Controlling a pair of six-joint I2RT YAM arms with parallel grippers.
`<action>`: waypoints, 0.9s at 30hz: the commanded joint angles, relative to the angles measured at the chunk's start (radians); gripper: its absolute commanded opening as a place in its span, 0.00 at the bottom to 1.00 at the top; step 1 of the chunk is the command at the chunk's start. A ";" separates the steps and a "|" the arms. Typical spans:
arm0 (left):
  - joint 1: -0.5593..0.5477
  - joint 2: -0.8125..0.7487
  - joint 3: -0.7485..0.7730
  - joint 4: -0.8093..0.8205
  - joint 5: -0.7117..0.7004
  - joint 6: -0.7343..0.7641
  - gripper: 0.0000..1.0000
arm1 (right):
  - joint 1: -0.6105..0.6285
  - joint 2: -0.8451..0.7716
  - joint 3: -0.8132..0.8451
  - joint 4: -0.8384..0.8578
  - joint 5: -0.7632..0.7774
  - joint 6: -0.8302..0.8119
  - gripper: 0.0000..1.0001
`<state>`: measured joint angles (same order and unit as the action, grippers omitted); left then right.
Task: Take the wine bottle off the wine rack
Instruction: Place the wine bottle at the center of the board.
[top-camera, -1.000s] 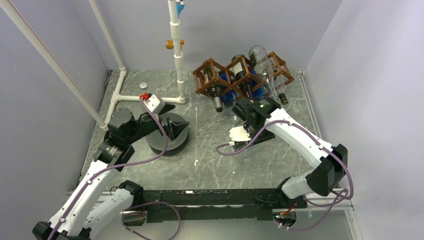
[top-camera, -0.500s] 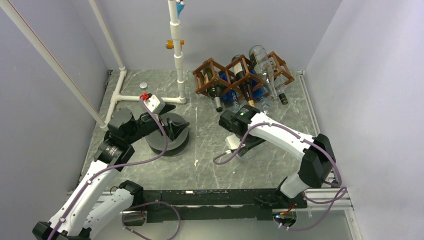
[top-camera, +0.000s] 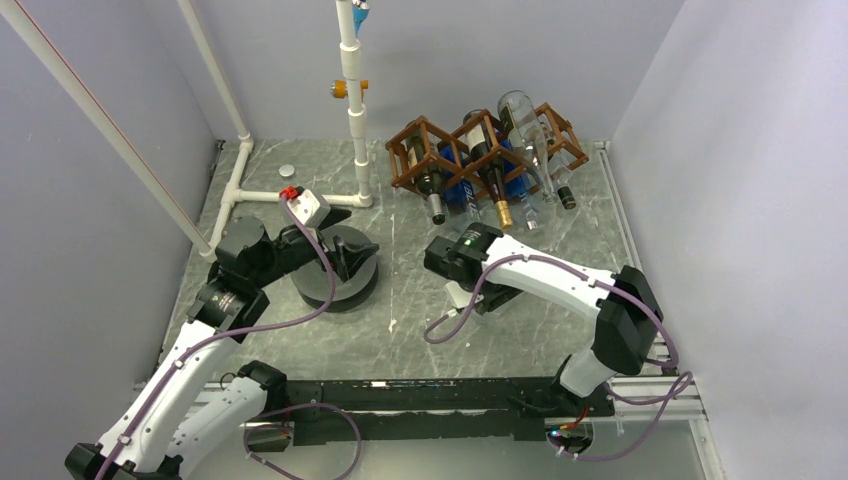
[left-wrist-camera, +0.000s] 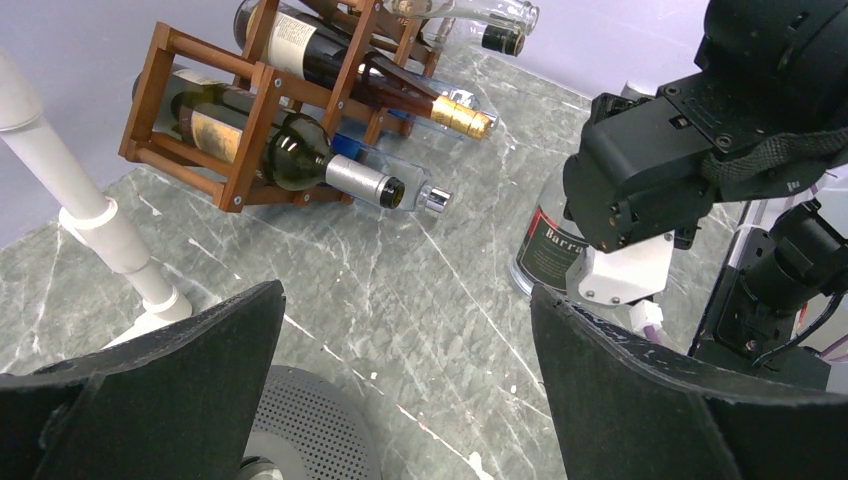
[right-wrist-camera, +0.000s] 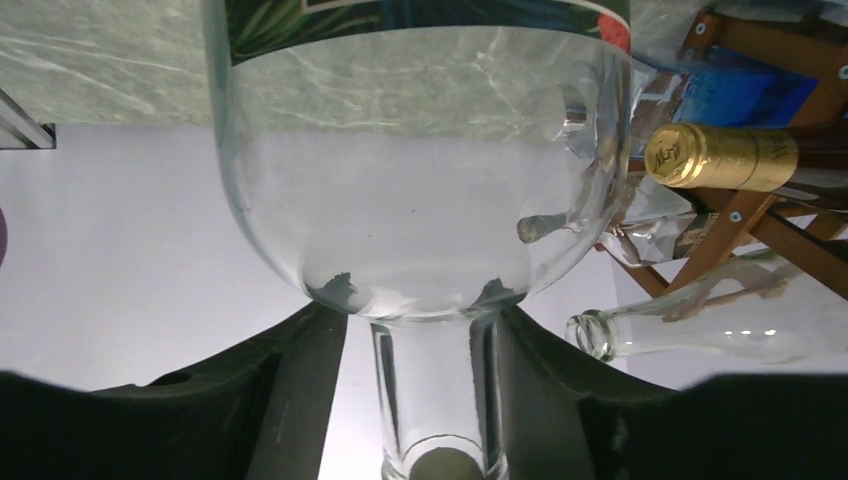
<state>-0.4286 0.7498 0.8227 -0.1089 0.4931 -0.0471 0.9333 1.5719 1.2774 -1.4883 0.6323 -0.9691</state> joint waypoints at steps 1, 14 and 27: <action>0.005 -0.013 -0.002 0.052 0.019 -0.007 0.99 | 0.033 -0.001 0.026 -0.012 0.047 0.036 0.60; 0.005 -0.009 -0.002 0.051 0.018 -0.005 0.99 | 0.108 -0.028 0.178 -0.015 -0.064 0.046 0.92; 0.005 -0.012 -0.007 0.055 0.032 0.000 0.99 | 0.131 -0.086 0.427 -0.018 -0.304 0.052 1.00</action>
<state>-0.4286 0.7498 0.8219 -0.1089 0.4942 -0.0460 1.0748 1.5501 1.6119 -1.4921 0.4202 -0.9363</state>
